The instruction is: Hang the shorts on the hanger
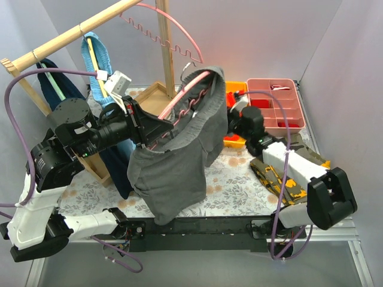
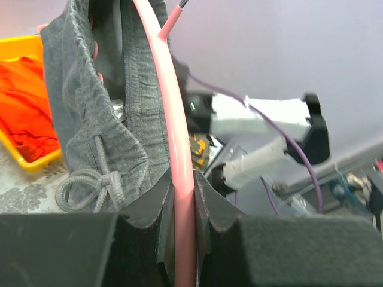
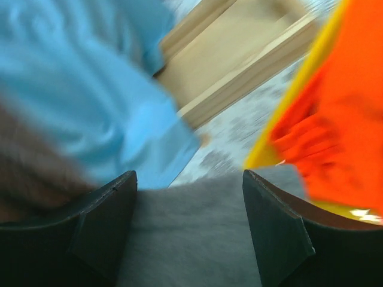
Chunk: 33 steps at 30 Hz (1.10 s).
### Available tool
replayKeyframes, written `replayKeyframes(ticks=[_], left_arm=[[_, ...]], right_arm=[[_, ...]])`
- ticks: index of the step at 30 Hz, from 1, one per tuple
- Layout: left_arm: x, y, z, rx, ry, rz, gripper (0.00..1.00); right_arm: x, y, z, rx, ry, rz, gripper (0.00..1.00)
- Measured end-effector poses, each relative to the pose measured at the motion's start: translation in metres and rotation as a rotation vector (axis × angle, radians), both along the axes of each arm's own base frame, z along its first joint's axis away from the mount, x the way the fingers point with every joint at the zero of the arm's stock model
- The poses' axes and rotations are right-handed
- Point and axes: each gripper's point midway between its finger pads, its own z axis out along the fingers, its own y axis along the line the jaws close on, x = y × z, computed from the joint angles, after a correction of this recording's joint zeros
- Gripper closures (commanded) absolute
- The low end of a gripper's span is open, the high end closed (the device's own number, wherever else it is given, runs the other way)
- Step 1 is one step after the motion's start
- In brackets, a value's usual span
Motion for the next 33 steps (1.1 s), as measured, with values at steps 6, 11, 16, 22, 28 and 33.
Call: replayKeyframes(ticks=[6, 11, 16, 22, 28, 33], left_arm=[[0.026, 0.014, 0.001, -0.038, 0.067, 0.189, 1.00], [0.048, 0.025, -0.013, -0.056, 0.097, 0.336, 1.00], [0.072, 0.032, -0.026, -0.054, 0.095, 0.467, 1.00], [0.103, 0.044, -0.025, -0.077, 0.042, 0.636, 1.00], [0.142, 0.045, -0.016, -0.083, -0.052, 0.799, 1.00], [0.183, 0.040, -0.017, -0.062, -0.109, 0.937, 1.00]], right_arm=[[-0.074, 0.067, -0.017, 0.039, 0.023, 0.207, 0.23], [-0.098, 0.104, -0.017, 0.073, 0.032, 0.313, 0.23], [-0.101, 0.145, -0.020, 0.077, 0.056, 0.402, 0.23], [-0.084, 0.175, -0.001, 0.107, 0.044, 0.437, 0.23], [-0.076, 0.189, 0.021, 0.122, 0.021, 0.462, 0.23], [-0.076, 0.197, 0.017, 0.105, 0.036, 0.495, 0.23]])
